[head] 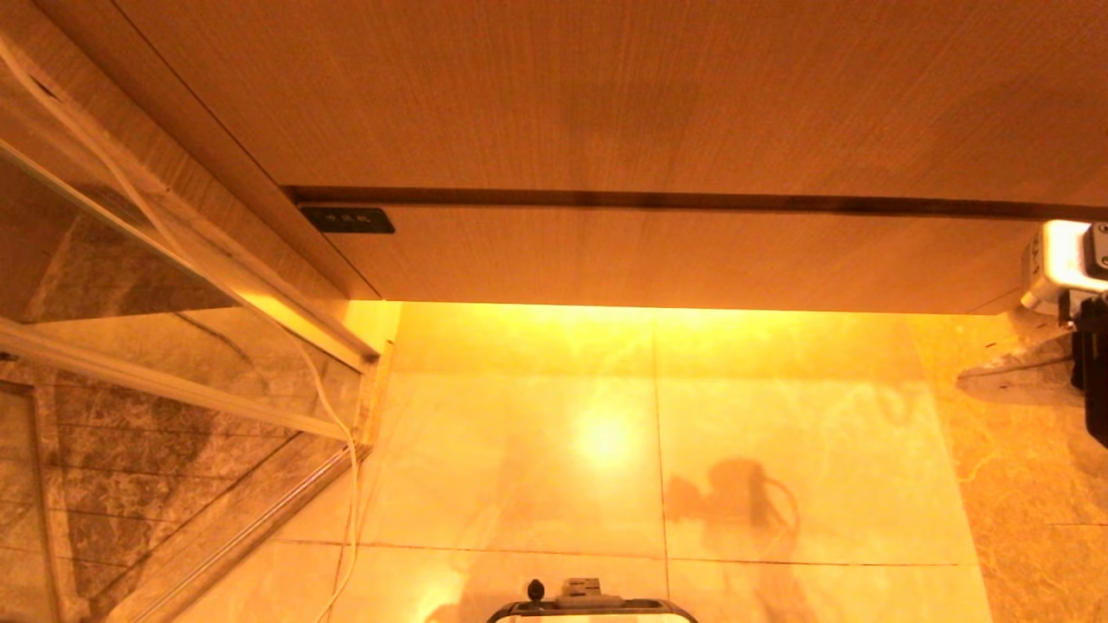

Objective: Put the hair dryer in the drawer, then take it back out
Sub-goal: Pull open the drawer

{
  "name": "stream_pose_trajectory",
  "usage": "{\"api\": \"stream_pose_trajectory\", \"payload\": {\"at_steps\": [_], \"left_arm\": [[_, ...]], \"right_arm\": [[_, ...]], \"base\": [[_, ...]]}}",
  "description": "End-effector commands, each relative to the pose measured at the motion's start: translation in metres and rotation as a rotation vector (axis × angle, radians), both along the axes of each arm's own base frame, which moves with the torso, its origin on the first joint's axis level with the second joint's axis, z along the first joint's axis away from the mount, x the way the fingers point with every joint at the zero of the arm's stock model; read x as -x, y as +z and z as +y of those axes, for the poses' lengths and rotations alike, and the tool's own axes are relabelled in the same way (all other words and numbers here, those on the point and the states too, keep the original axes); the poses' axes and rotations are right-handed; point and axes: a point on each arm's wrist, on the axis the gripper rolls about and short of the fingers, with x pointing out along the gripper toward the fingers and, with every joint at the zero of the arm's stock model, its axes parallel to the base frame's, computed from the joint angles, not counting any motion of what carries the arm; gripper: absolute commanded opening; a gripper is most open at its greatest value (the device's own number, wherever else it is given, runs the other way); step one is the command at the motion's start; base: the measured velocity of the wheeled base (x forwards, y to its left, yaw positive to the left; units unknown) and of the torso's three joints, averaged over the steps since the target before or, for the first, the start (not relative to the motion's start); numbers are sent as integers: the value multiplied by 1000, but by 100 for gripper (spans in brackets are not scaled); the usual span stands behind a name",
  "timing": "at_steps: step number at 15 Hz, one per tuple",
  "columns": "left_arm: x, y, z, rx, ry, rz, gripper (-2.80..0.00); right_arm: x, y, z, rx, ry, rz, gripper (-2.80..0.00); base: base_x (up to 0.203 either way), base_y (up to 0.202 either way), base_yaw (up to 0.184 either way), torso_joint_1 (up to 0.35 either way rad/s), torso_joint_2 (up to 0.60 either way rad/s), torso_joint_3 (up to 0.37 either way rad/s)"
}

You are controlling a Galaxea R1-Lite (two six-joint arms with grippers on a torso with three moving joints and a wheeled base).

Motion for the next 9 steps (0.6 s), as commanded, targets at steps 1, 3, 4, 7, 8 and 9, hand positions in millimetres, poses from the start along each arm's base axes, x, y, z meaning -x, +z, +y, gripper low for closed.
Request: {"api": "stream_pose_trajectory", "payload": {"at_steps": [1, 3, 4, 7, 8, 9], "left_arm": [[0, 0, 0, 0, 0, 1, -280], [0, 0, 0, 0, 0, 1, -280], [0, 0, 0, 0, 0, 1, -280], [0, 0, 0, 0, 0, 1, -280], [0, 0, 0, 0, 0, 1, -280], [0, 0, 0, 0, 0, 1, -280]], "right_arm": [[0, 0, 0, 2, 4, -3, 0], [-4, 3, 1, -6, 11, -53, 0], [-7, 4, 3, 3, 35, -100, 0], [-21, 5, 6, 144, 172, -245, 0], [-26, 4, 8, 164, 206, -284, 0], [-33, 4, 9, 198, 260, -354, 0]], "base": [[0, 0, 0, 0, 0, 0], [0, 0, 0, 0, 0, 0], [0, 0, 0, 0, 0, 0], [0, 0, 0, 0, 0, 0], [0, 0, 0, 0, 0, 0], [0, 0, 0, 0, 0, 0]]}}
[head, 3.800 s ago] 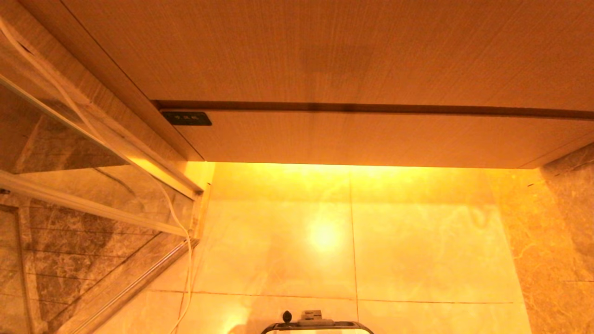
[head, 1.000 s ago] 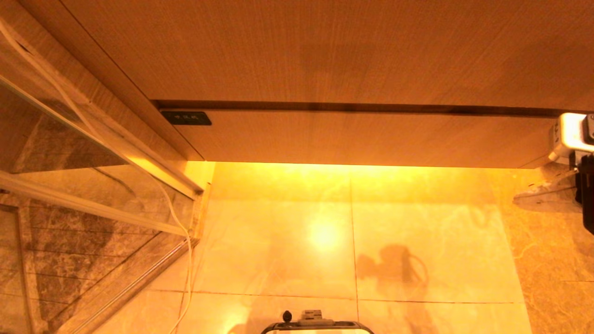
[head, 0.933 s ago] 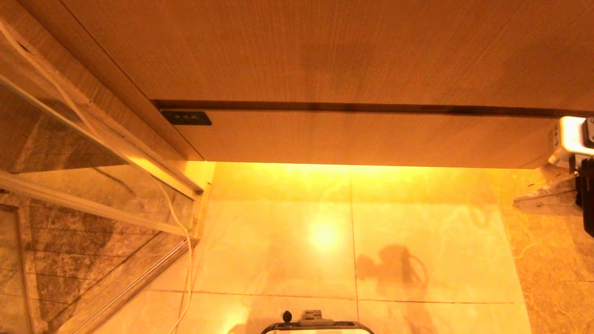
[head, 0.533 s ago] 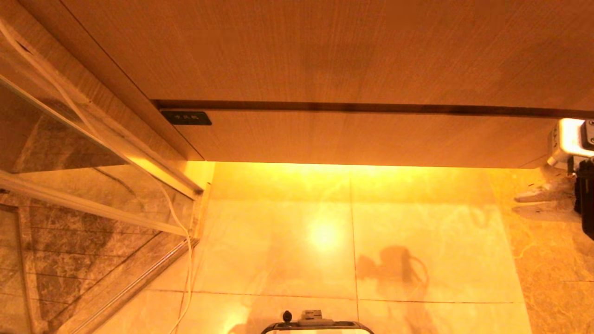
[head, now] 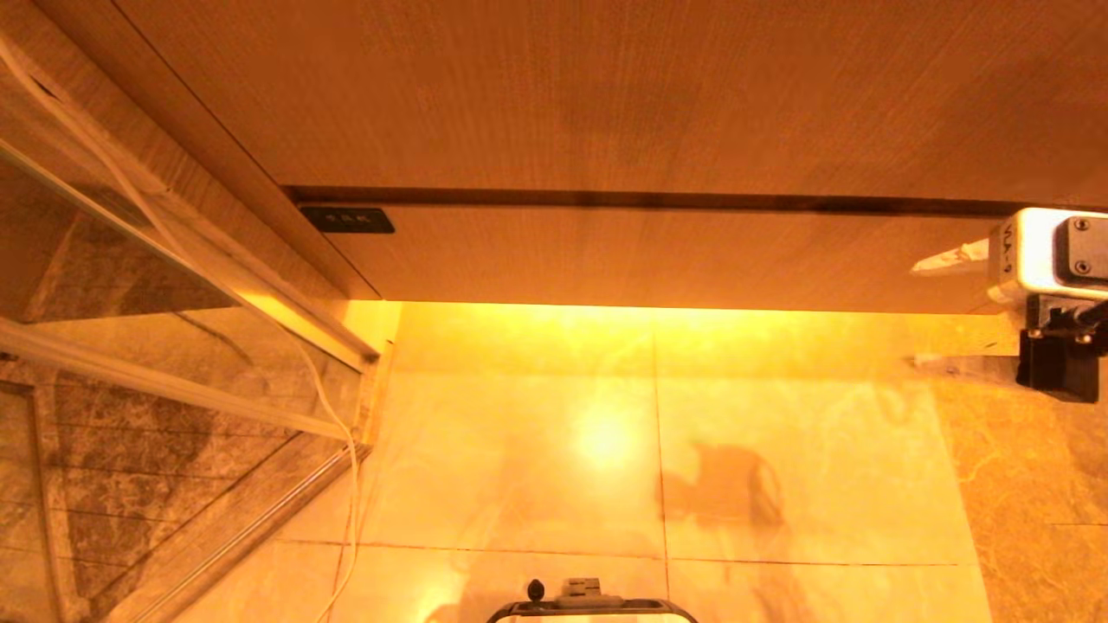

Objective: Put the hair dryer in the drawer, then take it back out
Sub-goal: Pull open the drawer

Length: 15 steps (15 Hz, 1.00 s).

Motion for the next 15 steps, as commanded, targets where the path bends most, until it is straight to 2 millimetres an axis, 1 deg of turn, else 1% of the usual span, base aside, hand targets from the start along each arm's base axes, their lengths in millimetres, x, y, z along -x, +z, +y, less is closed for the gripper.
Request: {"api": "stream_pose_trajectory", "payload": {"at_steps": [1, 2, 3, 4, 5, 7, 9, 11, 12, 13, 15], "left_arm": [[0, 0, 0, 0, 0, 1, -280], [0, 0, 0, 0, 0, 1, -280], [0, 0, 0, 0, 0, 1, -280], [0, 0, 0, 0, 0, 1, -280], [0, 0, 0, 0, 0, 1, -280], [0, 0, 0, 0, 0, 1, -280], [0, 0, 0, 0, 0, 1, -280], [0, 0, 0, 0, 0, 1, -280], [0, 0, 0, 0, 0, 1, -280], [0, 0, 0, 0, 0, 1, -280], [0, 0, 0, 0, 0, 1, -280]], "right_arm": [[-13, -6, 3, 64, 65, -63, 0], [-15, -6, 4, 75, 76, -77, 0], [-24, -8, 5, 104, 95, -112, 0], [-31, -12, 7, 109, 102, -107, 0], [-42, -17, 9, 115, 106, -123, 0], [-62, -14, 12, 139, 107, -238, 0], [-78, -25, 15, 150, 109, -277, 0], [-100, -42, 20, 159, 118, -268, 0], [-109, -47, 22, 171, 125, -273, 0], [-117, -51, 24, 180, 129, -268, 0], [-125, -61, 26, 182, 132, -237, 0]], "base": [[0, 0, 0, 0, 0, 0], [0, 0, 0, 0, 0, 0], [0, 0, 0, 0, 0, 0], [0, 0, 0, 0, 0, 0], [0, 0, 0, 0, 0, 0], [0, 0, 0, 0, 0, 0], [0, 0, 0, 0, 0, 0], [0, 0, 0, 0, 0, 0], [0, 0, 0, 0, 0, 0], [0, 0, 0, 0, 0, 0], [0, 0, 0, 0, 0, 0]]}}
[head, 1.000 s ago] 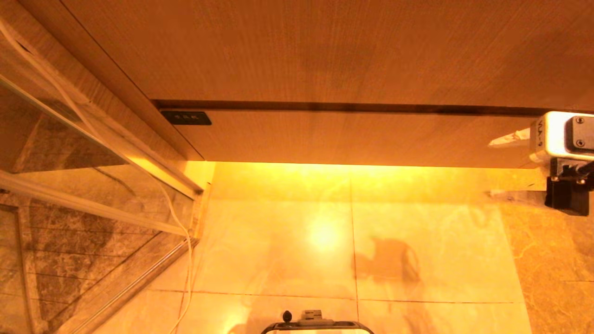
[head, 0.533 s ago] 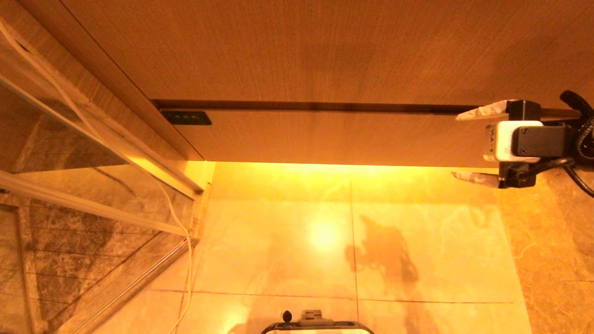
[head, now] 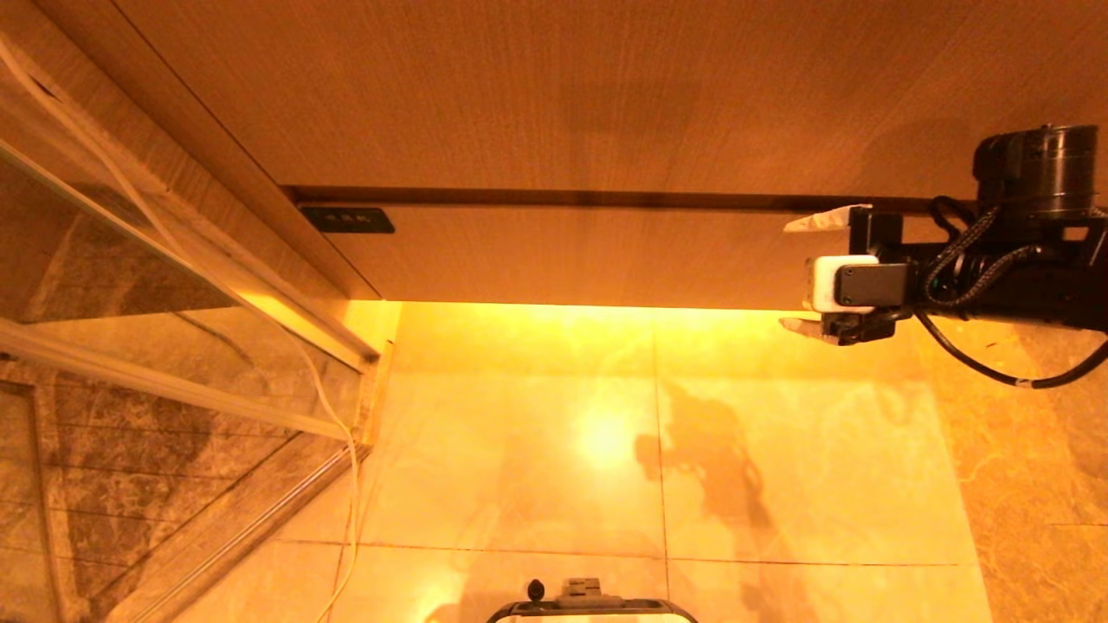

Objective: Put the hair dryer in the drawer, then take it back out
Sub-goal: Pull open the drawer

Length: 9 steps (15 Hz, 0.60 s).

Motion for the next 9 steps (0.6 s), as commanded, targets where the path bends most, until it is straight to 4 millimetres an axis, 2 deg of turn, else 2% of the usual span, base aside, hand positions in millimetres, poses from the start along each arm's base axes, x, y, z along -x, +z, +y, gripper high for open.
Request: {"api": "stream_pose_trajectory", "payload": {"at_steps": [1, 5, 9], "left_arm": [[0, 0, 0, 0, 0, 1, -280], [0, 0, 0, 0, 0, 1, -280], [0, 0, 0, 0, 0, 1, -280]], "right_arm": [[-11, -14, 3, 11, 7, 38, 0], [-23, -8, 5, -14, -4, 13, 0], [-25, -1, -1, -31, -34, -4, 0]], "base": [[0, 0, 0, 0, 0, 0], [0, 0, 0, 0, 0, 0], [0, 0, 0, 0, 0, 0]]}}
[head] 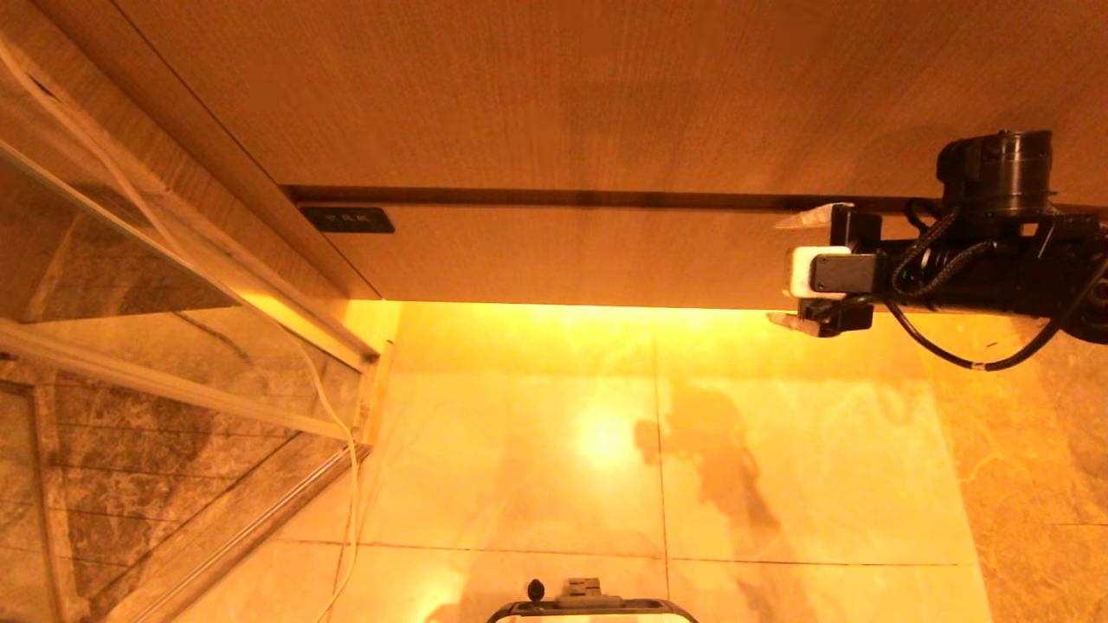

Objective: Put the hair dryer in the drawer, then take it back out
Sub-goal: Pull open the drawer

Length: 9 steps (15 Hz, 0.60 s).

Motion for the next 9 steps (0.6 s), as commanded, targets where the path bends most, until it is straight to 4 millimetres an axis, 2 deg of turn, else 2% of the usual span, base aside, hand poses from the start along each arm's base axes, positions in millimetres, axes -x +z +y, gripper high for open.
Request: {"api": "stream_pose_trajectory", "payload": {"at_steps": [1, 9], "left_arm": [[0, 0, 0, 0, 0, 1, -280], [0, 0, 0, 0, 0, 2, -280]], "right_arm": [[-1, 3, -1, 8, -27, -15, 0], [-4, 6, 0, -48, -54, -66, 0]], "base": [[0, 0, 0, 0, 0, 0], [0, 0, 0, 0, 0, 0]]}}
